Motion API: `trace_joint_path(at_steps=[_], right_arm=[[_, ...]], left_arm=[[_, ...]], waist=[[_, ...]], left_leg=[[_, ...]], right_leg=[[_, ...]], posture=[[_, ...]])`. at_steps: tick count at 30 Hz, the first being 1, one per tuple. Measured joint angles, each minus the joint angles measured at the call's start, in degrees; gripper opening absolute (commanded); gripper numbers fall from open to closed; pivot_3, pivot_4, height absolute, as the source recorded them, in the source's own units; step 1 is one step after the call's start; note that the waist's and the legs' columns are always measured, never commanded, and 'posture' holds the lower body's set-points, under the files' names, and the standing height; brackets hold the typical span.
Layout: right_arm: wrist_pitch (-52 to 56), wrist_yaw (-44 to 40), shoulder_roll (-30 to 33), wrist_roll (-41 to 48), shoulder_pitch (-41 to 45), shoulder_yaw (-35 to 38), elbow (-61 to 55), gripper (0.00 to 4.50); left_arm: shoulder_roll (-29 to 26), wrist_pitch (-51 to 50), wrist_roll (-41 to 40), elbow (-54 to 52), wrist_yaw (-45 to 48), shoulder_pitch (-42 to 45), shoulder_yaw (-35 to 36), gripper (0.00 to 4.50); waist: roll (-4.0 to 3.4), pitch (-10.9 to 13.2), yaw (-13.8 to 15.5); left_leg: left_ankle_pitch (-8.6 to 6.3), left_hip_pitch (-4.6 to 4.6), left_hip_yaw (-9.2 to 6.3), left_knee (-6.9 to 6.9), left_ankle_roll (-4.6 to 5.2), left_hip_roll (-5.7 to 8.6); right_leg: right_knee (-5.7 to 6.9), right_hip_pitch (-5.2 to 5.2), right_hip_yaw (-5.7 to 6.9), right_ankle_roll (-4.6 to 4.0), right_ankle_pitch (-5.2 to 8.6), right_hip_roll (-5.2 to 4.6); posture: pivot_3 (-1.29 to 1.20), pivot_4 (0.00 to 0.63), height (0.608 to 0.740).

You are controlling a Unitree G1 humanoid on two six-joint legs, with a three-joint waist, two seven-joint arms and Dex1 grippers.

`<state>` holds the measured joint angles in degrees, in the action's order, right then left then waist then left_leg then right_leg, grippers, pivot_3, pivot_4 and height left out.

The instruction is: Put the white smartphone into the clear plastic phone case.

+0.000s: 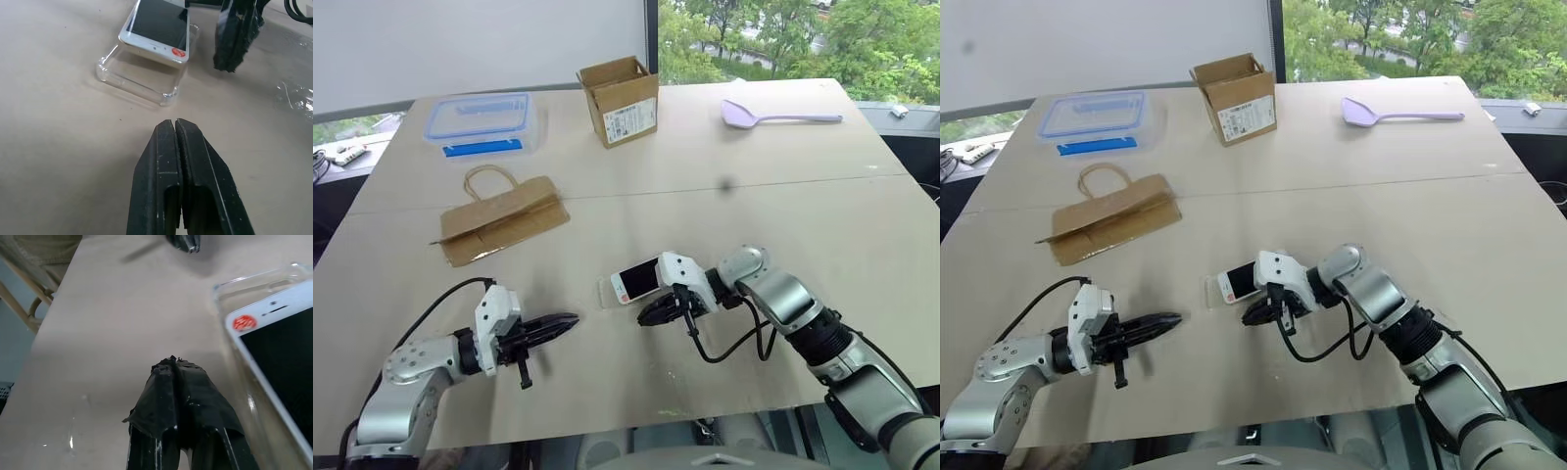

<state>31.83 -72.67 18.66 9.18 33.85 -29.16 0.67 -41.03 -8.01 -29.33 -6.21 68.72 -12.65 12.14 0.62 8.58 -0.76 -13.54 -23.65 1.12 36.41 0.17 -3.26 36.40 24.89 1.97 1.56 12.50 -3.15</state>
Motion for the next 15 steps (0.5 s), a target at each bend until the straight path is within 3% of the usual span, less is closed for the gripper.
trace_joint_path(at_steps=[7,8,11,15], right_arm=[[1.5,5.4,-1.2,4.3,2.4,7.2,-5.2,0.0],[0.7,6.1,-1.1,4.2,2.7,7.7,-5.6,0.6],[-2.8,7.2,0.7,2.2,3.1,7.3,-5.8,1.71],[-7.7,10.5,0.4,-1.2,4.2,7.1,-2.6,3.74]], left_arm=[[0.0,0.0,0.1,0.3,0.3,0.7,-0.4,0.04],[0.0,0.0,0.1,0.4,0.3,0.7,-0.4,0.0],[0.0,0.1,0.1,0.5,0.3,1.0,-0.6,0.0],[0.0,0.2,0.5,0.8,0.4,1.5,-1.2,0.0]], waist=[[0.17,0.4,0.0],[0.17,0.4,0.0],[0.17,0.4,0.0],[0.19,0.5,-0.2]], left_leg=[[0.0,-0.04,0.0,0.21,0.0,0.0],[0.0,-0.04,0.0,0.21,0.0,-0.01],[0.0,-0.04,0.0,0.22,0.0,0.0],[0.0,-0.03,0.02,0.25,0.0,0.0]], right_leg=[[0.16,0.02,-0.02,0.06,0.03,-0.01],[0.16,0.02,-0.02,0.06,0.03,-0.01],[0.19,0.02,-0.02,0.04,0.01,-0.01],[0.29,0.05,-0.05,0.11,-0.04,0.01]], posture=[[0.0,0.15,0.74],[0.0,0.15,0.74],[0.0,0.15,0.74],[0.0,0.15,0.74]])
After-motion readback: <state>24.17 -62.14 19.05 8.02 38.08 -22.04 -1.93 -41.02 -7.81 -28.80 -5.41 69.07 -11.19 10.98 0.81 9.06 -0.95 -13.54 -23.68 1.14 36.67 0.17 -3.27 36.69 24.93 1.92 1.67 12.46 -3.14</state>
